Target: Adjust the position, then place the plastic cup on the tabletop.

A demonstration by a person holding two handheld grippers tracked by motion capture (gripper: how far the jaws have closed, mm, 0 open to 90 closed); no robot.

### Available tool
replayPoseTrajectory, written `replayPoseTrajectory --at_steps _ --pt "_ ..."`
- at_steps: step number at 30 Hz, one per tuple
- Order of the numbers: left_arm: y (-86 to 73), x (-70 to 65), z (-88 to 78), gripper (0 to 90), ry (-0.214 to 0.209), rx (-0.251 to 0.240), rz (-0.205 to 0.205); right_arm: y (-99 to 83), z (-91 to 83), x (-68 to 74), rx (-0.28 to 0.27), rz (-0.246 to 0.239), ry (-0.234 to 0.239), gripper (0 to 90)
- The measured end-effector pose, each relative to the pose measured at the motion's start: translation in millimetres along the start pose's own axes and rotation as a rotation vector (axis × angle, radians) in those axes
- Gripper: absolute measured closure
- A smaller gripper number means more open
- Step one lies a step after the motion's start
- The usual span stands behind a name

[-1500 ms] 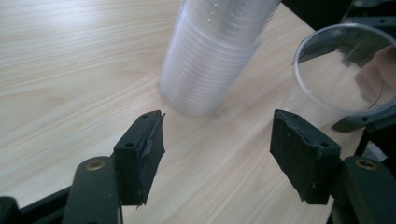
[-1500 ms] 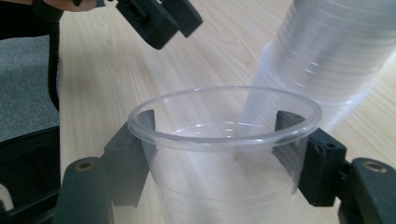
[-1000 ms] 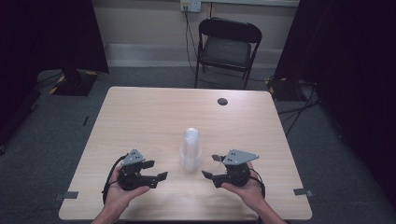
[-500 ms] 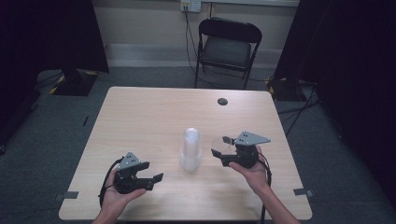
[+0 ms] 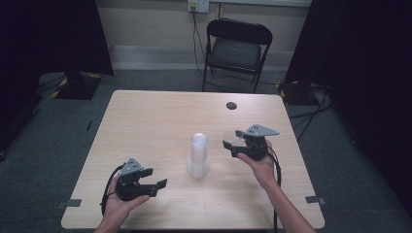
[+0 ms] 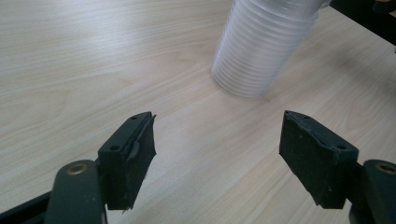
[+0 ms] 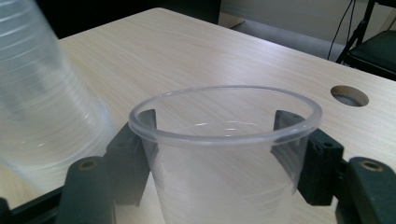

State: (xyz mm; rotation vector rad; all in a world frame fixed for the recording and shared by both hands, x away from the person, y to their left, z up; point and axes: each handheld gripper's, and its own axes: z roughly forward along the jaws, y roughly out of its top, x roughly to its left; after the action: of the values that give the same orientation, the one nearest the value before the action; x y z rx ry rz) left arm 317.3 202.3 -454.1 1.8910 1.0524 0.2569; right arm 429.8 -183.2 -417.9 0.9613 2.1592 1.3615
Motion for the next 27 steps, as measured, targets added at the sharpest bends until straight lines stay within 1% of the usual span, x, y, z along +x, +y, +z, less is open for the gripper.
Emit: replayPoseTrajectory --at_steps 2,3,4,7,9,13,15,16,17,18,19,20,21,22,24,26,27 --pt "-0.5 0.5 0.7 26.7 0.001 0.003 -0.001 0.6 5.3 -4.3 -0.009 0.010 -0.009 31.1" --pt "-0.5 0.5 0.7 26.7 0.001 0.003 -0.001 0.6 5.3 -4.3 -0.009 0.010 -0.009 31.1" --pt "-0.6 1.1 0.6 26.7 0.003 0.006 0.003 0.3 8.8 -6.9 -0.012 0.022 -0.017 31.1" --pt "-1.7 1.9 2.0 26.7 0.004 0.009 -0.002 -0.1 12.6 -9.2 -0.022 0.035 -0.019 31.0" --pt "-3.0 2.7 3.6 26.7 0.003 0.014 -0.007 1.5 17.0 -11.1 -0.039 0.050 -0.019 30.9" --pt "-3.3 4.7 3.4 26.7 0.000 0.012 -0.011 4.5 22.6 -14.1 -0.041 0.056 -0.026 30.9" --pt "-2.6 6.5 2.9 26.7 0.004 0.004 -0.024 6.5 27.4 -16.8 -0.044 0.056 -0.037 30.9" --pt "-2.2 7.6 2.2 26.7 0.009 0.000 -0.031 7.7 32.7 -18.9 -0.040 0.058 -0.043 30.9" --pt "-2.2 7.6 2.2 26.7 0.009 0.000 -0.031 7.7 32.7 -18.9 -0.040 0.058 -0.043 30.9" --pt "-2.2 7.9 1.1 26.7 0.010 -0.001 -0.029 8.8 37.7 -19.9 -0.035 0.062 -0.049 30.7" --pt "-2.2 7.9 1.1 26.7 0.010 -0.001 -0.029 8.8 37.7 -19.9 -0.035 0.062 -0.049 30.7" --pt "-2.3 7.8 1.0 26.7 0.011 -0.001 -0.028 9.8 42.4 -20.5 -0.039 0.064 -0.049 30.6" --pt "-2.4 7.7 1.1 26.7 0.011 -0.002 -0.027 9.8 42.4 -20.5 -0.039 0.064 -0.049 30.6" --pt "-2.7 7.6 1.5 26.7 0.007 0.001 -0.026 10.8 47.1 -21.6 -0.042 0.067 -0.049 30.5" --pt "-2.8 7.9 1.8 26.7 0.009 0.003 -0.024 10.9 49.6 -22.5 -0.039 0.072 -0.050 30.4" --pt "-2.7 9.7 2.2 26.7 0.008 0.006 -0.034 11.8 57.9 -26.4 -0.031 0.076 -0.050 30.2" --pt "-2.7 9.7 2.2 26.7 0.008 0.006 -0.034 11.8 57.9 -26.4 -0.031 0.076 -0.050 30.2"
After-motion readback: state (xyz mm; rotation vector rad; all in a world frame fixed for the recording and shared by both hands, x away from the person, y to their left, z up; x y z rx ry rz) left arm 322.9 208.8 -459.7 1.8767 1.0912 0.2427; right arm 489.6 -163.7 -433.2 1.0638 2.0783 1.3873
